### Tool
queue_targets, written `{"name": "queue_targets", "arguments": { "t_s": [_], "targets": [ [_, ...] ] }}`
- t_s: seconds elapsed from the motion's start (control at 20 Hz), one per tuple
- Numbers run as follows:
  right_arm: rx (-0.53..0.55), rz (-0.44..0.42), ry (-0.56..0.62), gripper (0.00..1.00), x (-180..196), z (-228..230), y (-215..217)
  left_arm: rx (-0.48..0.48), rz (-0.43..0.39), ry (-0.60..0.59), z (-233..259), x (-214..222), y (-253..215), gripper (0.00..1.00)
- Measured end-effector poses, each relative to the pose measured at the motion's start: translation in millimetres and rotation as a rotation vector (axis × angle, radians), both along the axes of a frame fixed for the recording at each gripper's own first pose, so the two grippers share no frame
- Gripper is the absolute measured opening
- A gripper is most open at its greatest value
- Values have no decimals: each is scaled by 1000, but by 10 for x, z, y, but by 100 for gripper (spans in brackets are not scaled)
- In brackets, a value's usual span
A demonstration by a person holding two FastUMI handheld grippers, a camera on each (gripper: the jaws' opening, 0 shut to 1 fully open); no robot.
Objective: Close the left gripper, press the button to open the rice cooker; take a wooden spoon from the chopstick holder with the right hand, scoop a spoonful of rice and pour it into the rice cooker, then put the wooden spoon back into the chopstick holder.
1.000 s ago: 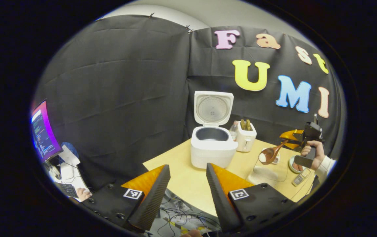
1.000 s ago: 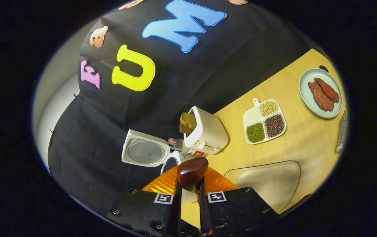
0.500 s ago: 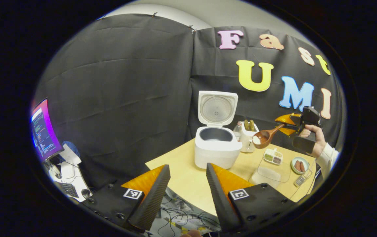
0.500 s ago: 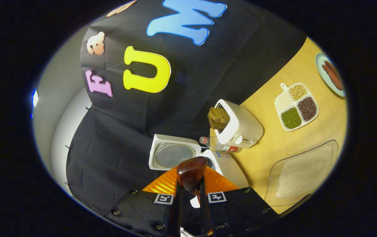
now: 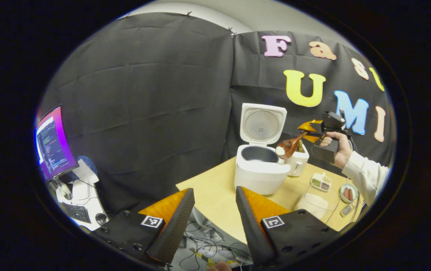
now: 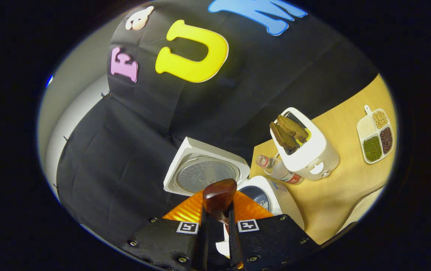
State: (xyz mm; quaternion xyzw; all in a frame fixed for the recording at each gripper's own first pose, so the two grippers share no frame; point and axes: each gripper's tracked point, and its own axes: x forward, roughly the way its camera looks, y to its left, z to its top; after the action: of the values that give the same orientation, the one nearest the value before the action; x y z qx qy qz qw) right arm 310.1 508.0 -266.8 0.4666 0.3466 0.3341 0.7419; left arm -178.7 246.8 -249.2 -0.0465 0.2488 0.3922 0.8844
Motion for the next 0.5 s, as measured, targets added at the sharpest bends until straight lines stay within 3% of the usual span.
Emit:
{"name": "queue_targets", "arguments": {
  "t_s": [0.1,0.15,0.2,0.35,0.4,0.5],
  "targets": [
    [-46,12,-57,23,75,-51,274,-5,18,2,-8,-73,63,75],
    [-74,37,-86,23,86,-99,410,-4,26,5,-17,-116,83,81],
    [-100,63,-104,23,47,-161,552,-5,33,6,-24,-158,113,75],
    [-200,125,-183,23,-29,-340,838,-8,57,6,-10,-231,159,75],
    [-243,150,-208,23,-83,-430,907,-10,67,3,-22,-263,165,81],
    [-310,197,-250,23,-195,-547,987,-18,87,4,-45,-328,185,75]
  ]
}}
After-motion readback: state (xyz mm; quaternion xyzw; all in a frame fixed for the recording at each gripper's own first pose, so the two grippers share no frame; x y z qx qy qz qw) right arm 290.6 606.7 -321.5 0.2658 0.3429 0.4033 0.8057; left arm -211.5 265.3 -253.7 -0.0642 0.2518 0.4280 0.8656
